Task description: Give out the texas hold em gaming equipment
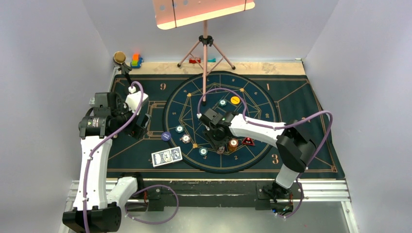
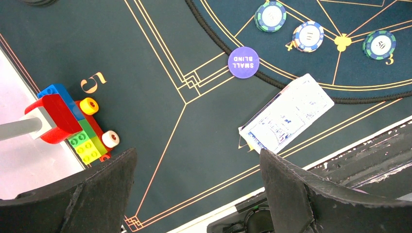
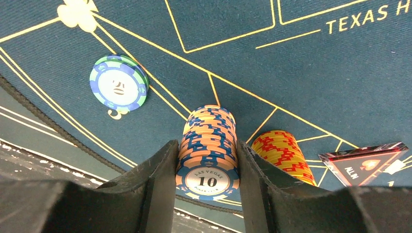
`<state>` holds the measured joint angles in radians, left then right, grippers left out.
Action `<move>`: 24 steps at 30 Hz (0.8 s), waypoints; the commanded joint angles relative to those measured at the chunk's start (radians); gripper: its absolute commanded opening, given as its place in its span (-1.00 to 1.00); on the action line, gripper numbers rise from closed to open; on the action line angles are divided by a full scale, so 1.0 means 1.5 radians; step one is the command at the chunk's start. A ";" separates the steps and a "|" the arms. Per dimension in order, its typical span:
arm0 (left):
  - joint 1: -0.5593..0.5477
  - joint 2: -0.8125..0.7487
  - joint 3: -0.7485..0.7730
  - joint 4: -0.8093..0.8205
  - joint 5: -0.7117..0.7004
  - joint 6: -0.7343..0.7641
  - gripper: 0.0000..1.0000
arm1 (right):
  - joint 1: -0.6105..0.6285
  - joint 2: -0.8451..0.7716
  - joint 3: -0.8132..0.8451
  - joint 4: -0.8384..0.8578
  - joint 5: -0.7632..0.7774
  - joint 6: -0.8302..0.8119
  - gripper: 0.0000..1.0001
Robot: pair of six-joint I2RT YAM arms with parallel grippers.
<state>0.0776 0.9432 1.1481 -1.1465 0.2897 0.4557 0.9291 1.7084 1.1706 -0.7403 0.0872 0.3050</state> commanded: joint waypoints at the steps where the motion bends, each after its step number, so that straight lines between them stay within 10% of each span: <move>1: 0.003 -0.009 0.018 0.000 -0.003 0.002 0.99 | 0.000 -0.026 0.047 -0.016 0.018 0.000 -0.30; 24: 0.003 -0.001 0.008 0.009 0.009 -0.001 0.99 | -0.286 0.106 0.221 0.051 0.051 0.068 -0.55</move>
<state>0.0776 0.9447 1.1481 -1.1461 0.2893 0.4557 0.5373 1.7943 1.4296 -0.7155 0.1482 0.3798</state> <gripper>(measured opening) 0.995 0.464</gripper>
